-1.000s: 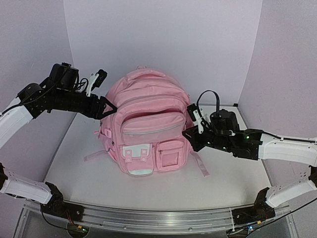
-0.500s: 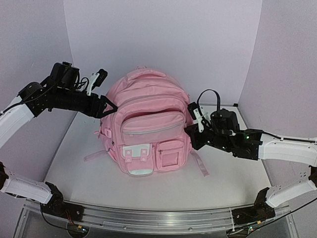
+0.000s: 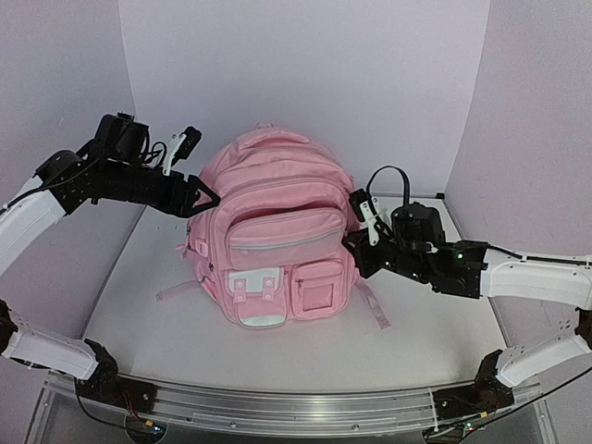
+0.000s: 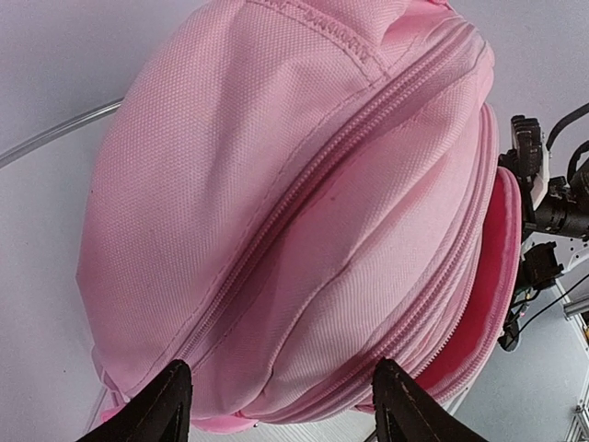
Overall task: Pack the student bag
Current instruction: Zip the student bag at the center of the board.
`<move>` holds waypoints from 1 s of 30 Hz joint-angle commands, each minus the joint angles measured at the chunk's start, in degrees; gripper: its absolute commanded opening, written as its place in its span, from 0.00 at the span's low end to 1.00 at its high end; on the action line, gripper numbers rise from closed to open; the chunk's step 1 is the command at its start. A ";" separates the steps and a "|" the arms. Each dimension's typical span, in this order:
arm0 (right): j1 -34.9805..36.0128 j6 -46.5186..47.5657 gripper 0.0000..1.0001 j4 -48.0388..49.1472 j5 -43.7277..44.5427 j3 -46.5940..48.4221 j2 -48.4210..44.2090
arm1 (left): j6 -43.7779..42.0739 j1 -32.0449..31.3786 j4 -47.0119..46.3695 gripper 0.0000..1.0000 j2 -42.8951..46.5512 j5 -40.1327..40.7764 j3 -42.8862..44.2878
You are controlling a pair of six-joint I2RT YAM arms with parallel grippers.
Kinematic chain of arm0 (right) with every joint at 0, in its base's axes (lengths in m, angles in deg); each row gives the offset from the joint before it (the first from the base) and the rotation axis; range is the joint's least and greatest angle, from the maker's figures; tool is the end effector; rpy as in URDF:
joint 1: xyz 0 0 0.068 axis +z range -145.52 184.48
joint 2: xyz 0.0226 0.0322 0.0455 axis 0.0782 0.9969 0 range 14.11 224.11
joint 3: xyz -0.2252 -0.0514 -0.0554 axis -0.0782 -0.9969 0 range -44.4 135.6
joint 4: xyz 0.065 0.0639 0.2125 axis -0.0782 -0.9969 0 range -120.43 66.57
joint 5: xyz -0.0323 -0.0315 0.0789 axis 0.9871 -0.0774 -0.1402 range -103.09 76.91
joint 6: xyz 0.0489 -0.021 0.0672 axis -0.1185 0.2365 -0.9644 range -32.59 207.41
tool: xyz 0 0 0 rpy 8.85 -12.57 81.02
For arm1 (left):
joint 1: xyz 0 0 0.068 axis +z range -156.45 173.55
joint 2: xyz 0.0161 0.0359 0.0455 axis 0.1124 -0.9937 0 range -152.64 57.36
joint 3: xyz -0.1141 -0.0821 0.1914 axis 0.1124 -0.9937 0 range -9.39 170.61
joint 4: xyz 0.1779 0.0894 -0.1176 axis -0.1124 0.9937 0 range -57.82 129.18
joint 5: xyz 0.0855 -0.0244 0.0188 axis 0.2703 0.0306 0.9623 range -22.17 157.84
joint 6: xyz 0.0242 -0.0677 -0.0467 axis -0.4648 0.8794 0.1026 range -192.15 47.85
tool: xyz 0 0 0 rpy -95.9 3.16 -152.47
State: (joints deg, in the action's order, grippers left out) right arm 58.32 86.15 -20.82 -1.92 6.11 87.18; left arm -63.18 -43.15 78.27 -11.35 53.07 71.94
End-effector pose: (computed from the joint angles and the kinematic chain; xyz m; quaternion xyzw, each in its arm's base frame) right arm 0.1962 0.2434 0.2544 -0.3109 0.7555 0.1935 0.5433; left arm 0.1925 -0.1674 0.3492 0.2683 0.8334 -0.2866 0.3889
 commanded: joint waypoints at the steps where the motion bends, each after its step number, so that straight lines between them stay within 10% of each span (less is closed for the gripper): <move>1: 0.92 1.96 0.17 2.91 2.00 3.16 1.02 | -0.53 0.57 -0.39 0.67 -0.10 -0.75 2.12; 11: 3.76 5.84 0.00 3.20 7.19 5.40 2.07 | -0.26 0.74 -0.68 0.67 -0.81 -1.99 1.27; 30: 6.74 14.05 0.00 -1.92 21.39 14.36 0.23 | 0.66 0.81 -3.04 0.46 -2.71 -6.82 0.06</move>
State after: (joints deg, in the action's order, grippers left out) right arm 64.53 96.75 -25.52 14.51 15.13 89.00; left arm -62.78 -42.33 77.01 -12.70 48.44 71.93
